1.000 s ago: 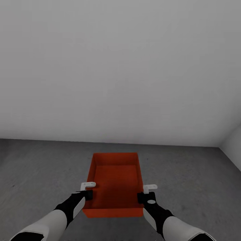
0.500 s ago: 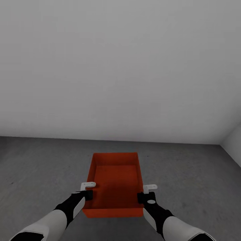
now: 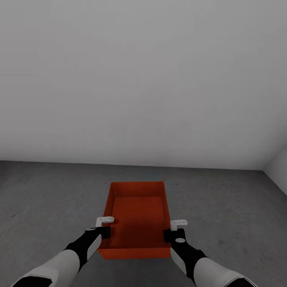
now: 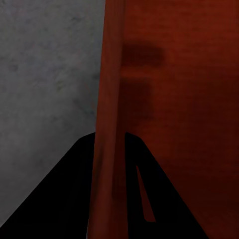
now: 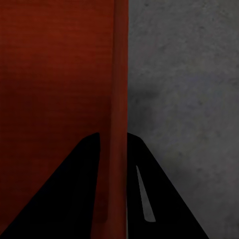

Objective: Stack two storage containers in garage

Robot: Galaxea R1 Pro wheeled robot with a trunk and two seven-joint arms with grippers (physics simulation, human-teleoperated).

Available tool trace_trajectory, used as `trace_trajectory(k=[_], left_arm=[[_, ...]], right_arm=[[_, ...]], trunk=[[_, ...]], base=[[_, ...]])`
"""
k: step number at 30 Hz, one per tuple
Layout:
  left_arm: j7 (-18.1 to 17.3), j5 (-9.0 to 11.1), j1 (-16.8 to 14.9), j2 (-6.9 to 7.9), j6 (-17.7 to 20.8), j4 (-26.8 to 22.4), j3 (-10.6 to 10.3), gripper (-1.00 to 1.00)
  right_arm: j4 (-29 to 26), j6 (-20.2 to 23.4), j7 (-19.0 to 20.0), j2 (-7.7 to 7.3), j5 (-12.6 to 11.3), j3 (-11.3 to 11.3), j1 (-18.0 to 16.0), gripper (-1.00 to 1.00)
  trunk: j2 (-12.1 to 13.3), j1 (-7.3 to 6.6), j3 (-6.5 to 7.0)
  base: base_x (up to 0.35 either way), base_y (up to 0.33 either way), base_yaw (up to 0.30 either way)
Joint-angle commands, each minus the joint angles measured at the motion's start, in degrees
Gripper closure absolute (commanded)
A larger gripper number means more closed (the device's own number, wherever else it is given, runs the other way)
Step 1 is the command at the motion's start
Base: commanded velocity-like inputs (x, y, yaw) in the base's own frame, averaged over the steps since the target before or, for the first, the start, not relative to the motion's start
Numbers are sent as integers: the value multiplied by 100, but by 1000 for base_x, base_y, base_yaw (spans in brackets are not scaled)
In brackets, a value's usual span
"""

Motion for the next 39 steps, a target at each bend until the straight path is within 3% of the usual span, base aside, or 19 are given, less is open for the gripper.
trace_trajectory(k=[1,11,39], left_arm=[[68,-87,-3,52,-328,-32,166,100],[68,-87,-3,52,-328,-43,166,100],[68,-87,-3,53,-328,-52,166,100]], right_arm=[[21,-42,-221,-17,-111,-256,-3,100],[22,-44,-316,-8,-111,-253,-3,100],[22,-78,-320,-15,-111,-256,-3,100]], trunk=[[-44,21,-23],[-445,241,-202],[-1568,856,-705]], base=[[0,0,0],[0,0,-139],[0,0,-3]])
